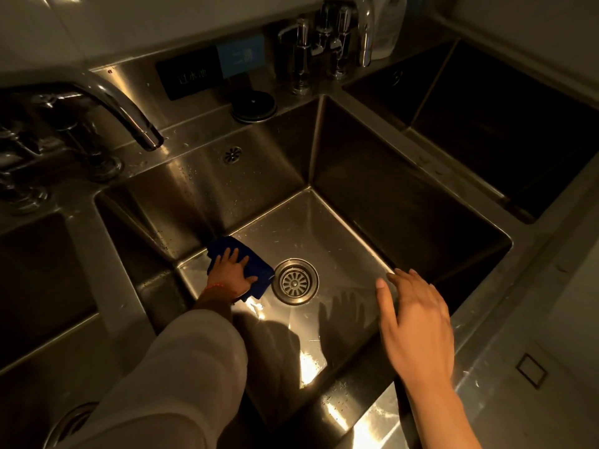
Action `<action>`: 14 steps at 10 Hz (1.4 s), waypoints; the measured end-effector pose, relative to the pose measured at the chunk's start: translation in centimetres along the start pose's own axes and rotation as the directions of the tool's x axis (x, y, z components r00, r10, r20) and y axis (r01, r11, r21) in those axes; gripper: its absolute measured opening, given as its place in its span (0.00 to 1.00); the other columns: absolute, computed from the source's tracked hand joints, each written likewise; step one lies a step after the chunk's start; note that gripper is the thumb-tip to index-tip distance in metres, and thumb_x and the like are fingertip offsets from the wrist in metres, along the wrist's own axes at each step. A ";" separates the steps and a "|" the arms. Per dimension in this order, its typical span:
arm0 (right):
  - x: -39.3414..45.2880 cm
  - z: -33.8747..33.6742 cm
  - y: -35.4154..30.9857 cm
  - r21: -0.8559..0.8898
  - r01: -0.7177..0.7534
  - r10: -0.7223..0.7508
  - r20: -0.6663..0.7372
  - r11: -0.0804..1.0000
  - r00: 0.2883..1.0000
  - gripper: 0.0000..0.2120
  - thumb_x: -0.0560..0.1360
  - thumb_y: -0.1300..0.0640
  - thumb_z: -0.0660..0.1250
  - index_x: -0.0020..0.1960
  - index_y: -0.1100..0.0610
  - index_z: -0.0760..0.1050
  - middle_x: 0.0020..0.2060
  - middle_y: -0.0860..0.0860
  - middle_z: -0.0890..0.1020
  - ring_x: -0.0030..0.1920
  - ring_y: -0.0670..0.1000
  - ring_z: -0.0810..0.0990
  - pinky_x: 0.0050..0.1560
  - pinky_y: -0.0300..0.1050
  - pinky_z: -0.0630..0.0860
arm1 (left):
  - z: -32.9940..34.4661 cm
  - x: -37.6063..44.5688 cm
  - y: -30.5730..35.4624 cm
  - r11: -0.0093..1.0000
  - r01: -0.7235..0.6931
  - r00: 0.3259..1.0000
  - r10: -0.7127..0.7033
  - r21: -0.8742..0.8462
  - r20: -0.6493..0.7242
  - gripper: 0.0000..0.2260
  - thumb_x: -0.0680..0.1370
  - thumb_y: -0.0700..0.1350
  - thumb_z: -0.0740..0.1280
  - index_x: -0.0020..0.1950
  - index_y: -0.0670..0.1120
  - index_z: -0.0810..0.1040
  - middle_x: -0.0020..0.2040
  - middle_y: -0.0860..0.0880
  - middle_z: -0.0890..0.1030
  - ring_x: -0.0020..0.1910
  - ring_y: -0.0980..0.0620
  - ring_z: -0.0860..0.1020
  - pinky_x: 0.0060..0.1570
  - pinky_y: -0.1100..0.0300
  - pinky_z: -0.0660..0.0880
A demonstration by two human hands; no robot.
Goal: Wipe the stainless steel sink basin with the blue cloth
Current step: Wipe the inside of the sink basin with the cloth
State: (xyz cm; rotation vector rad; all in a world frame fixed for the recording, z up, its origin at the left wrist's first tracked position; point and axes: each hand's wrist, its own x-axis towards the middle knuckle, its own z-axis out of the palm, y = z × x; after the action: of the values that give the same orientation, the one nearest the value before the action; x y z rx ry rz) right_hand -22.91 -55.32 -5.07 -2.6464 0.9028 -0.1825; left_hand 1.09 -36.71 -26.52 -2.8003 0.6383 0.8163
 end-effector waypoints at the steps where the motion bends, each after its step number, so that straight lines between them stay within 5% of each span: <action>1: 0.1 0.0 0.1 0.002 -0.002 0.002 0.005 1.000 1.000 0.28 0.75 0.43 0.47 0.62 0.58 0.74 0.61 0.55 0.77 0.67 0.53 0.69 0.71 0.52 0.59 | 0.9 -0.5 1.7 0.996 0.075 0.995 -0.078 -0.048 -0.058 0.36 0.79 0.64 0.53 0.79 0.42 0.49 0.79 0.39 0.48 0.78 0.42 0.46 0.76 0.48 0.46; 5: 0.2 0.3 0.3 0.012 -0.008 0.008 -0.006 1.000 1.000 0.27 0.76 0.42 0.47 0.62 0.57 0.74 0.60 0.54 0.78 0.67 0.52 0.69 0.70 0.51 0.60 | 2.6 0.2 3.9 0.978 0.139 0.989 -0.131 0.156 -0.063 0.35 0.82 0.58 0.52 0.78 0.37 0.44 0.77 0.33 0.44 0.77 0.35 0.44 0.75 0.42 0.45; 14: 0.3 0.4 0.4 -0.015 -0.016 0.016 -0.004 1.000 1.000 0.30 0.75 0.39 0.44 0.62 0.54 0.74 0.61 0.51 0.77 0.67 0.50 0.68 0.70 0.49 0.59 | 0.2 5.3 7.7 0.982 0.020 0.994 0.001 0.186 -0.112 0.34 0.83 0.57 0.51 0.77 0.34 0.44 0.77 0.32 0.44 0.77 0.35 0.44 0.75 0.43 0.43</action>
State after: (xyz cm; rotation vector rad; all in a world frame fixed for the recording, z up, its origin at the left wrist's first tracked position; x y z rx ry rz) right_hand -22.83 -55.70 -5.57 -2.6528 0.9297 -0.1774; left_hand 1.67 -45.48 -29.78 -2.6896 0.6796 0.5678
